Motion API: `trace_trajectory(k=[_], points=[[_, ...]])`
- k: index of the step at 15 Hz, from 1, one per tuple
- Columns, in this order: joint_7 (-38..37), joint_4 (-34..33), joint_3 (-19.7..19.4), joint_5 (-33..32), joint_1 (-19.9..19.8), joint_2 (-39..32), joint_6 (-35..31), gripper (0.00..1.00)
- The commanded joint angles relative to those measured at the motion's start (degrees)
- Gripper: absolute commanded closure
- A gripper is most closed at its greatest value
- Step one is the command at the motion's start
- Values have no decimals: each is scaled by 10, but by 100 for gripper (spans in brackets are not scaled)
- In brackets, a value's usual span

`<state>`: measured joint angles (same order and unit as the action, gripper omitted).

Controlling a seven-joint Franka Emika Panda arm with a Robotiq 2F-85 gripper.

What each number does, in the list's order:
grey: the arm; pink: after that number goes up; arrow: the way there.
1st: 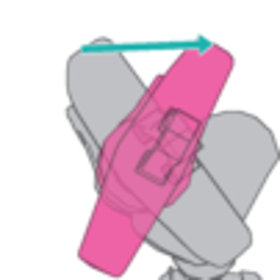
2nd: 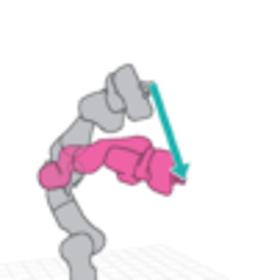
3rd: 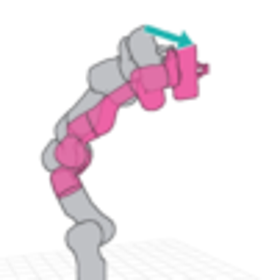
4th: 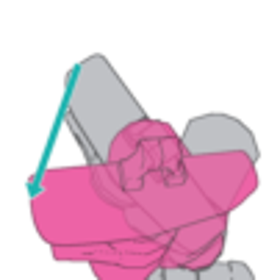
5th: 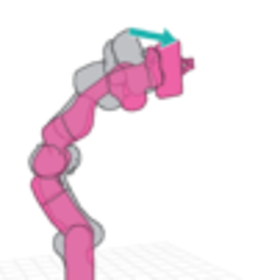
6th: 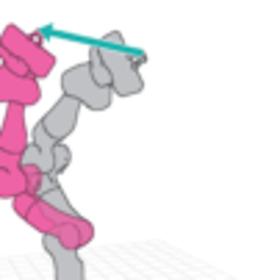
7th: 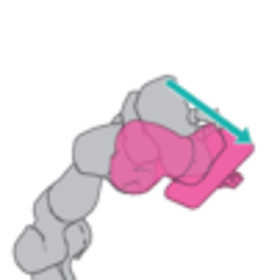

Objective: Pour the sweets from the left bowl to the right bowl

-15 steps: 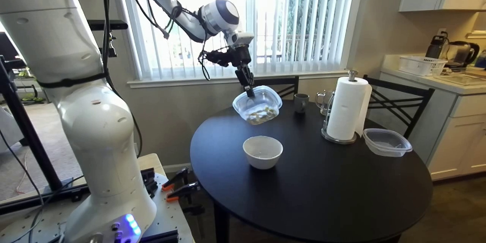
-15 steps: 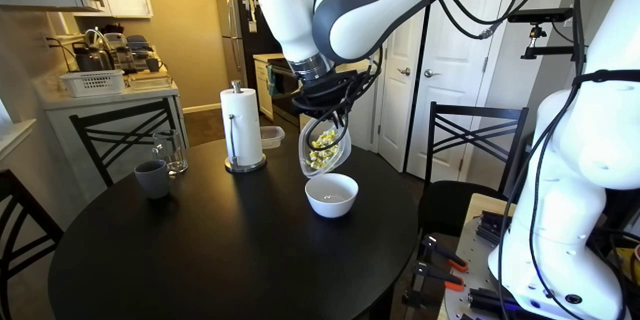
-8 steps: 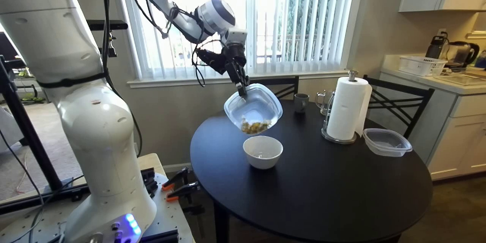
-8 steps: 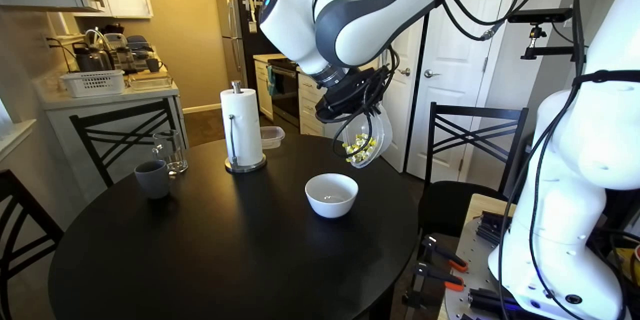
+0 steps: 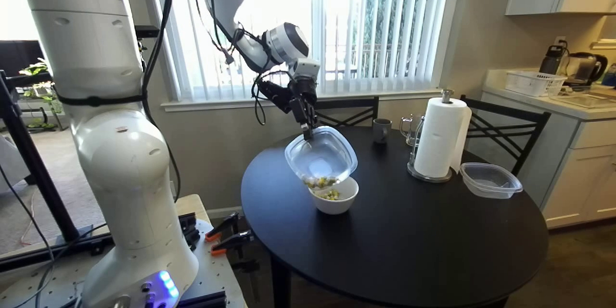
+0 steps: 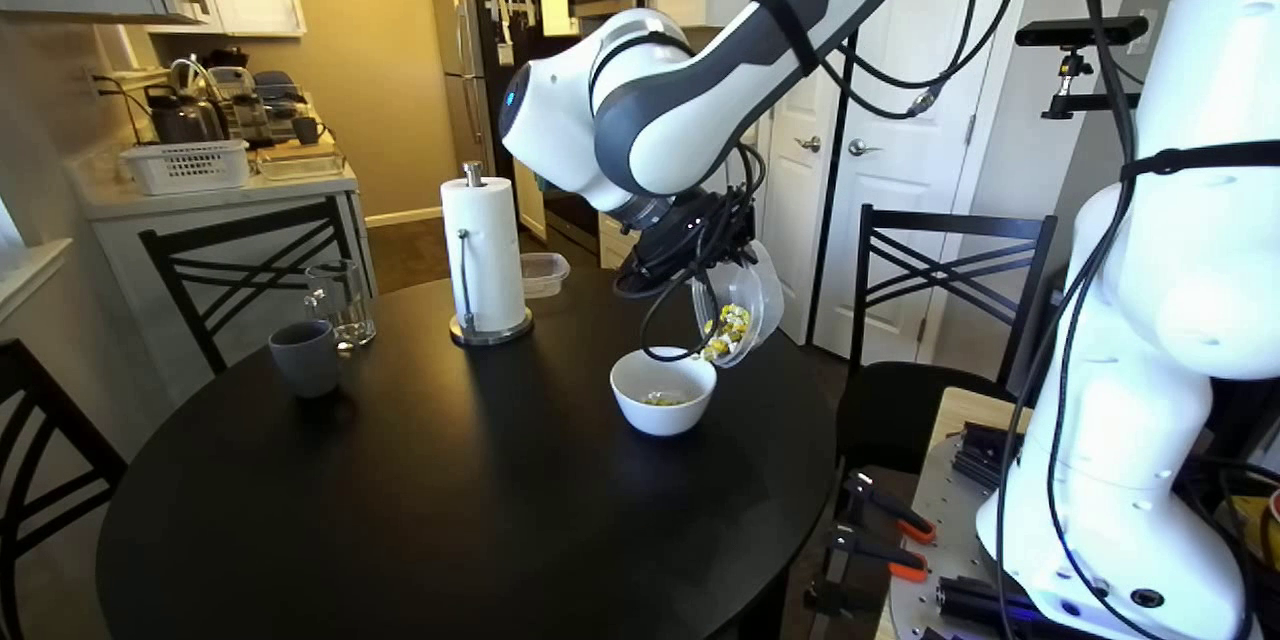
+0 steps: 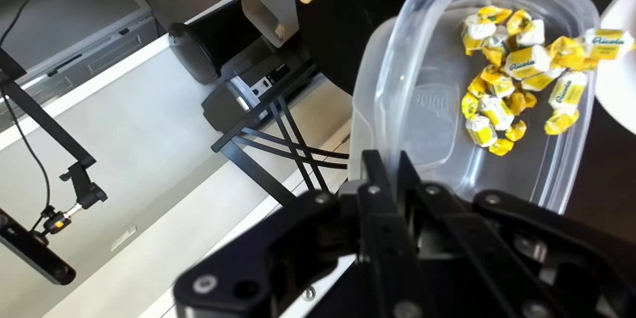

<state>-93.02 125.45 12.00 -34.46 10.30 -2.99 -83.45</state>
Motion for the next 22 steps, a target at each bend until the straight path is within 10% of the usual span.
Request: trace_trajectory(k=[1, 22], points=[[-15, -25, -7, -5, 8, -30, 12, 98], [-106, -37, -8, -8, 36, -90, 54, 98]])
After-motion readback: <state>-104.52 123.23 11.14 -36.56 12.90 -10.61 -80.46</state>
